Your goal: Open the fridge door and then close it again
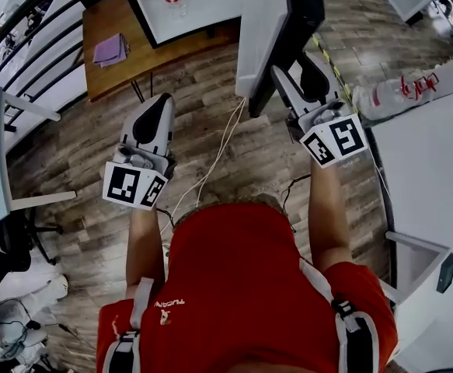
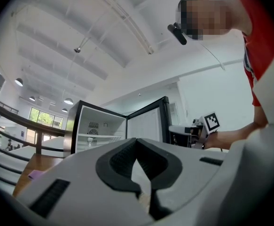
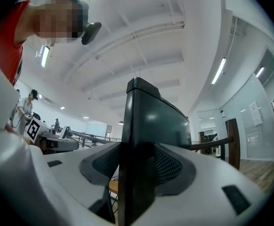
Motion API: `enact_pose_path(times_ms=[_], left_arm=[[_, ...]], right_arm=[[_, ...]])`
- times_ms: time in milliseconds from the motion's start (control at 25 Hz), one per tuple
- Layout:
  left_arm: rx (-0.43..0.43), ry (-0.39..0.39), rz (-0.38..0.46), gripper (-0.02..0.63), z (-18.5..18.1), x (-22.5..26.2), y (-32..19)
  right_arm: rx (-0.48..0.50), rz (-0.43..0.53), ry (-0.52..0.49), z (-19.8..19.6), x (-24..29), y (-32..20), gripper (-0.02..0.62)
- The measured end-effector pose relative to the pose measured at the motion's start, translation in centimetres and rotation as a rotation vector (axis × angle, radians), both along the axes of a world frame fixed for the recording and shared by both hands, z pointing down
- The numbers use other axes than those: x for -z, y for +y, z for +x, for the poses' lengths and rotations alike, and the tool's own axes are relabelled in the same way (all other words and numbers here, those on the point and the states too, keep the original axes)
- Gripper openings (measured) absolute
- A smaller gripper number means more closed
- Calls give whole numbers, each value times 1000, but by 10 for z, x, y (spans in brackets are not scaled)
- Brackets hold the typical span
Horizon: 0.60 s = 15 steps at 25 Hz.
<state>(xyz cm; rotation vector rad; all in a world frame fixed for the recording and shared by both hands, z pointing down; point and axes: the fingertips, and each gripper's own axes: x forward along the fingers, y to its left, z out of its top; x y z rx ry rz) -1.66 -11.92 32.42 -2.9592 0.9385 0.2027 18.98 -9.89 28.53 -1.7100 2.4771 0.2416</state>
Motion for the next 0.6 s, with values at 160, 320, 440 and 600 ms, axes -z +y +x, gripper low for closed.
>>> enact_pose_path(times_ms=[160,320,440,600], left_arm=[[-6,7,10,9,-13,2,-3],[-4,9,17,9,-21,5,-9],[-2,5,21,9,-25,7,-15],[19,-7,29,9,-27,8,-33]], right_arm=[[18,0,21,-29,1,-17,238],[29,0,55,-53,4,-37,267],[34,7,77,-69,5,-50,281],[81,24,155,-93,5,-69,282]])
